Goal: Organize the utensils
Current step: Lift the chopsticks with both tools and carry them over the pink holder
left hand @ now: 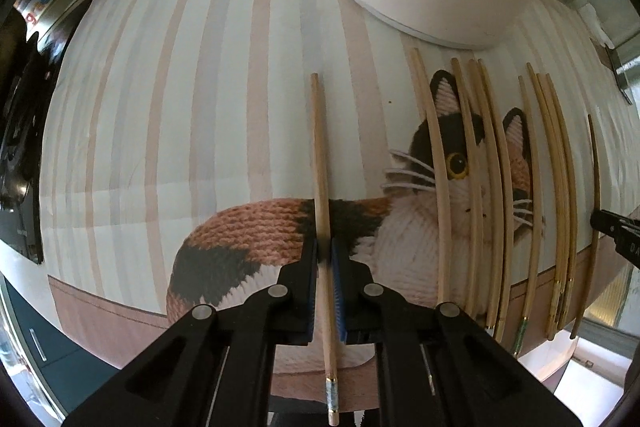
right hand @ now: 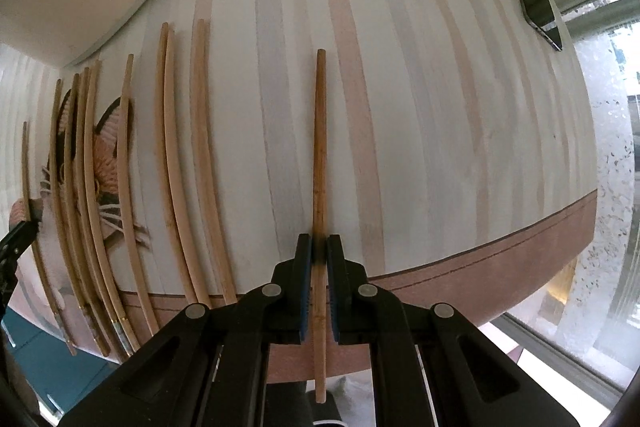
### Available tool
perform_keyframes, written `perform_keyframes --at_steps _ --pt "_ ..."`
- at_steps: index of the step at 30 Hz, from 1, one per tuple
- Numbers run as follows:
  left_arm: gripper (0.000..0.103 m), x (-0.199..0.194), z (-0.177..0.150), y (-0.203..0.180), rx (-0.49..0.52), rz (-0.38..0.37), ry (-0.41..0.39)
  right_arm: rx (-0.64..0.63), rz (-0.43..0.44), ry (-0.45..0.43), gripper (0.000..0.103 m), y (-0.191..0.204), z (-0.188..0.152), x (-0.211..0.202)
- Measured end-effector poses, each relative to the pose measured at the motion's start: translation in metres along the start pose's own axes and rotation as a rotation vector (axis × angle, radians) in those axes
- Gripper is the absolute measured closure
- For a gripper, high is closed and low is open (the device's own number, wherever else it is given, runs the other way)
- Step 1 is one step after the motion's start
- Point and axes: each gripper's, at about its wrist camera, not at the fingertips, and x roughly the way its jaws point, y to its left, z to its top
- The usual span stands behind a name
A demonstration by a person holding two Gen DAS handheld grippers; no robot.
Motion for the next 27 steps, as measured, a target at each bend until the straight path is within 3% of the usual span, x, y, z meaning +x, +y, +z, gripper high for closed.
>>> perform_keyframes --at_steps 7,13,19,27 --pt "0.098 0.001 0.020 -0.014 0.009 0.011 -0.003 -0.023 -0.047 0.008 0.093 0.011 0.015 0.001" --pt "0.099 -0.015 0.024 -0.012 -0.018 0.103 -0.066 -0.054 -0.087 -0.049 0.095 0.041 0.007 -0.006" --pt "0.099 -0.070 0.035 -0.004 -0.078 0.115 -0.195 0.032 0.067 -0.148 0.095 0.033 0.000 -0.036" --pt "0.099 -0.150 0.048 0.022 -0.198 0.040 -0.362 0.118 0.215 -0.284 0.096 0.014 -0.003 -0.103"
